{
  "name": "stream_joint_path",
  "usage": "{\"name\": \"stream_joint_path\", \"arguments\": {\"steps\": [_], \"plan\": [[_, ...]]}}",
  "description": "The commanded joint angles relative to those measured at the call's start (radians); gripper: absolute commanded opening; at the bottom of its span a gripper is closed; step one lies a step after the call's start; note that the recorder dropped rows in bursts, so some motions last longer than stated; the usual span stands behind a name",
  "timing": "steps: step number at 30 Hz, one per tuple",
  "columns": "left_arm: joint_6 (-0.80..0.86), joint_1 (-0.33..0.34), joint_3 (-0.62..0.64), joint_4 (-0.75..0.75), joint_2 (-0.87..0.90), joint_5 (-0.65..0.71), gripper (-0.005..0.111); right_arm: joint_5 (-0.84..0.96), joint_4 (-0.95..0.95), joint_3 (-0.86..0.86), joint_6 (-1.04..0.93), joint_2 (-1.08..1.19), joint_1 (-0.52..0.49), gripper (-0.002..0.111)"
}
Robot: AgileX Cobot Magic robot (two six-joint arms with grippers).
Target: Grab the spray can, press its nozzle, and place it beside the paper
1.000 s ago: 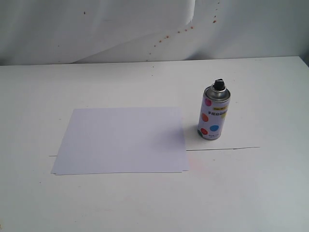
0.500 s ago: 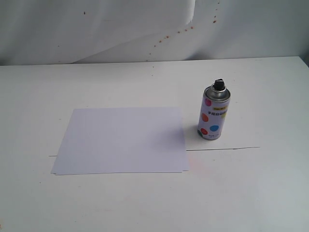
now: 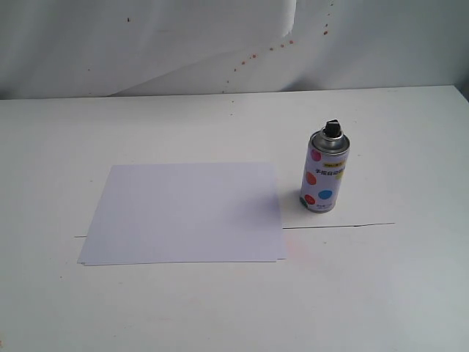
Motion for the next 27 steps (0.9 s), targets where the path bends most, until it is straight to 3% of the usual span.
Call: {"name": "stream_joint_path", "arguments": {"steps": [1,10,16,27], "plan": [[-0.103,0.003,0.035,0.121,-0.039,0.09,0.0,-0.001,0.007,0.003,0.0,-0.006,0.006,0.0],[-0.103,0.063,0.077,0.098,-0.052,0.057,0.0,-0.001,0.007,0.003,-0.003,-0.006,0.006,0.0],[-0.103,0.031,0.077,0.044,-0.052,0.052,0.0,-0.001,0.007,0.003,-0.003,-0.006,0.006,0.0],[-0.101,0.033,0.077,0.004,-0.052,0.038,0.0,-0.001,0.007,0.003,0.0,-0.006,0.006,0.0]]}}
